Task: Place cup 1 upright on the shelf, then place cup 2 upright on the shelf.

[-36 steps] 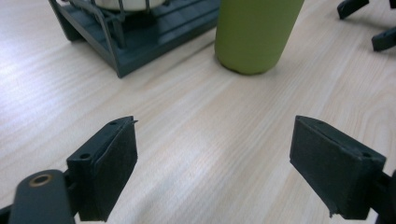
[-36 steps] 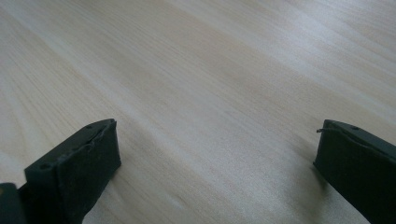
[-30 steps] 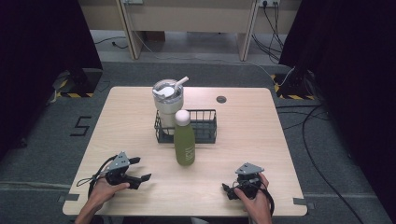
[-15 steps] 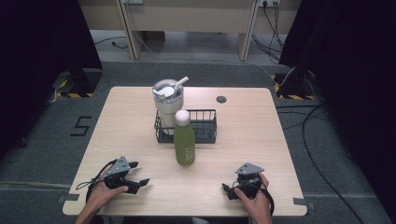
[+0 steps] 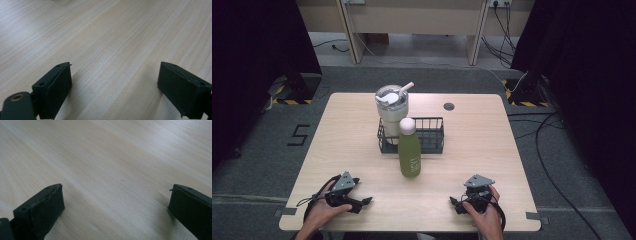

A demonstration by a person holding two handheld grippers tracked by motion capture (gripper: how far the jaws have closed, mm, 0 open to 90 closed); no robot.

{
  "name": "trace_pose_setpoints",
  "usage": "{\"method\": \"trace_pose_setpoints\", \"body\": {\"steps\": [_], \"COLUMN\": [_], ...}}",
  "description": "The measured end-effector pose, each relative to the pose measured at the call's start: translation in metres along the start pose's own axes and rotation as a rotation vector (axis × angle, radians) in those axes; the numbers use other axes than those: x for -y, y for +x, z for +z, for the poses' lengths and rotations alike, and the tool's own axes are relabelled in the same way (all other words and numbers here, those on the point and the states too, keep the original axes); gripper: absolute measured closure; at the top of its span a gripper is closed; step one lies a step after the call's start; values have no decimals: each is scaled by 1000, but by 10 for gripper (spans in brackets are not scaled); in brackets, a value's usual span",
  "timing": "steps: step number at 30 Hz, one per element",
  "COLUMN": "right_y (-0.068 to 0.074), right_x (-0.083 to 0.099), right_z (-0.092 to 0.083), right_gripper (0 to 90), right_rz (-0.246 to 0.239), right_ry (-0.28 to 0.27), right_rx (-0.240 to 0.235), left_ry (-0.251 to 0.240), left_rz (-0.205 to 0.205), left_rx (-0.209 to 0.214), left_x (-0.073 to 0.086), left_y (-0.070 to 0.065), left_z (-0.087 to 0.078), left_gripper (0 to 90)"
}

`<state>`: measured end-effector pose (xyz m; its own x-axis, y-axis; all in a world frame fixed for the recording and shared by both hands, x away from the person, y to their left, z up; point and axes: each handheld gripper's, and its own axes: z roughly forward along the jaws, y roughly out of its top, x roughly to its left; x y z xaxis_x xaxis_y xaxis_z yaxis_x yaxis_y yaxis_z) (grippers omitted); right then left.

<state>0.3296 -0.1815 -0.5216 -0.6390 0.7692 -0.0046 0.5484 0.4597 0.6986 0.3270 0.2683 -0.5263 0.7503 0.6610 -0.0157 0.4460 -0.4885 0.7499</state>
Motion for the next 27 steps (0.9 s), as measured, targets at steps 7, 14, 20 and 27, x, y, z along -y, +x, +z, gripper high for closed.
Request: {"method": "trace_pose_setpoints", "body": {"steps": [7, 14, 20, 27], "right_y": [0, 0, -2, 5], "right_x": [0, 0, -1, -12], "right_z": [0, 0, -5, -14], "right_gripper": [4, 12, 128, 142], "right_rz": [-1, -4, -9, -45], "right_ry": [0, 0, -70, -164], "right_rx": [-1, -10, -10, -14], "left_ry": [-1, 1, 3, 3], "left_rz": [-1, 1, -1, -1], "left_rx": [3, 3, 0, -1], "left_x": [0, 0, 0, 0], "left_y": [0, 1, 1, 1], "left_z": [0, 0, 1, 1], "left_gripper": [114, 109, 101, 101]}}
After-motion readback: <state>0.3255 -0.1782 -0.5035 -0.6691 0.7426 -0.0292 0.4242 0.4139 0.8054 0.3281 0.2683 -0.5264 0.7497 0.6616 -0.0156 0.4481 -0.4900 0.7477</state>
